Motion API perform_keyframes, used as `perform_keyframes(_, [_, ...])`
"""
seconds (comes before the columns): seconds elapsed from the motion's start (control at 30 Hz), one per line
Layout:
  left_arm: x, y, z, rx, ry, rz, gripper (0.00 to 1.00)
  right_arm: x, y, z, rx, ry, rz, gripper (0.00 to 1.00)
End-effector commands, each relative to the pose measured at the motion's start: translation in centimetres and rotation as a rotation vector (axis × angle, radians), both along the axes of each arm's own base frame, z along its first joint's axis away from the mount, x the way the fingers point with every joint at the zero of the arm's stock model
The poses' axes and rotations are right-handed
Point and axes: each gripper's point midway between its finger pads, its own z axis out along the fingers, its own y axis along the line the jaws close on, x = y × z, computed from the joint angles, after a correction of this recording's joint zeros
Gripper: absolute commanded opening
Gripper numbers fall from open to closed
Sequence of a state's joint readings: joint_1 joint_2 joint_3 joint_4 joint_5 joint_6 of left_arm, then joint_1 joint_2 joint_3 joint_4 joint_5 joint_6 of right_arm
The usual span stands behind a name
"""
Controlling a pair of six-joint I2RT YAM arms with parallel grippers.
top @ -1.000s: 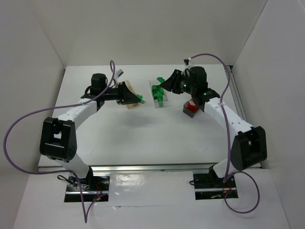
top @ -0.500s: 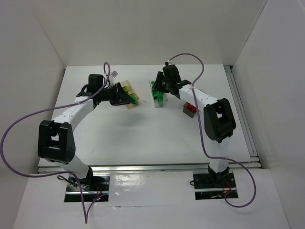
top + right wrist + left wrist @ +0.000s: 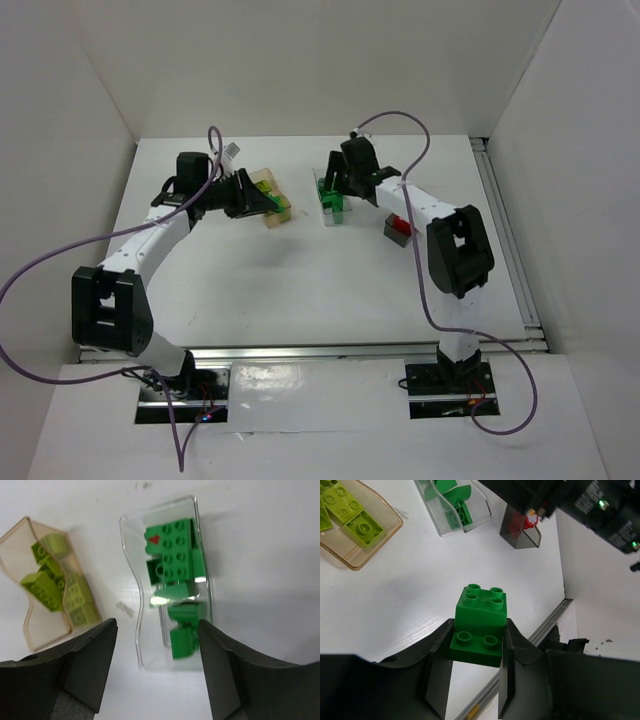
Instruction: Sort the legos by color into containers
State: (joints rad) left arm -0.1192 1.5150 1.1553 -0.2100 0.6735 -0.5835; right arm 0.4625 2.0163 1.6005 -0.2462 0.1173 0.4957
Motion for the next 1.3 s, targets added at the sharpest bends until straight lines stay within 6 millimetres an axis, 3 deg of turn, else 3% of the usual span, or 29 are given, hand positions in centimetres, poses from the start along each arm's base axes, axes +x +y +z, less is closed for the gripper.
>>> perform_keyframes(0.0, [0.1, 0.3, 1.8, -0.007, -0.038, 0.013, 0.00, -2.7, -0.6, 7.4, 0.067, -0.139, 0.027, 0.72])
perform_keyframes(0.07, [-0.4, -0.5, 2.3, -0.035, -0.061, -0.061, 0.00, -4.6, 0.3, 8.7, 0.124, -0.163, 0.117, 0.71])
perform_keyframes(0.1, [-0.4, -0.7, 2.2, -0.047, -0.063, -0.077, 0.00, -6.3, 0.4, 7.4, 0.129, -0.137, 0.169, 0.65])
perform_keyframes(0.17, [-0.3, -0.8, 2.8, -0.063, -0.092, -0.119, 0.00, -9.4, 2.1, 10.6, 0.218, -0.216, 0.354, 0.65])
perform_keyframes(0.2, [-0.2, -0.9, 2.9, -0.071, -0.092, -0.130, 0.00, -11.4, 2.8, 9.4, 0.237, -0.196, 0.426, 0.65])
perform_keyframes(0.23, [-0.6, -1.3, 3.3, -0.093, -0.099, -0.161, 0.00, -12.9, 3.0, 11.3, 0.271, -0.246, 0.487, 0.68])
perform_keyframes(0.33, [-1.0, -1.7, 4.4, -0.190, -0.122, -0.223, 0.00, -16.2, 4.1, 12.5, 0.362, -0.280, 0.627, 0.75])
perform_keyframes(0.4, [-1.8, -2.5, 5.0, -0.285, -0.131, -0.309, 0.00, -17.7, 5.0, 13.2, 0.415, -0.277, 0.721, 0.72])
perform_keyframes(0.43, [-2.2, -2.7, 5.7, -0.307, -0.146, -0.340, 0.00, -17.9, 5.1, 13.5, 0.414, -0.276, 0.738, 0.72])
perform_keyframes(0.53, [-3.2, -3.6, 5.2, -0.337, -0.103, -0.429, 0.00, -18.4, 5.7, 13.7, 0.418, -0.267, 0.775, 0.72])
perform_keyframes(0.6, [-3.6, -4.1, 4.8, -0.323, -0.119, -0.477, 0.00, -18.5, 5.9, 15.1, 0.445, -0.308, 0.785, 0.71])
perform_keyframes(0.77, [-3.6, -4.3, 3.9, -0.310, -0.056, -0.480, 0.00, -18.7, 7.0, 15.9, 0.476, -0.314, 0.844, 0.58])
perform_keyframes(0.87, [-3.9, -4.7, 4.5, -0.311, -0.095, -0.508, 0.00, -18.4, 7.4, 15.5, 0.485, -0.299, 0.848, 0.58])
perform_keyframes(0.97, [-4.1, -4.9, 4.4, -0.288, -0.097, -0.513, 0.00, -18.2, 7.9, 15.1, 0.486, -0.293, 0.856, 0.70])
perform_keyframes(1.27, [-4.8, -5.1, 4.3, -0.292, -0.090, -0.531, 0.00, -17.1, 9.5, 14.7, 0.562, -0.266, 0.886, 0.67])
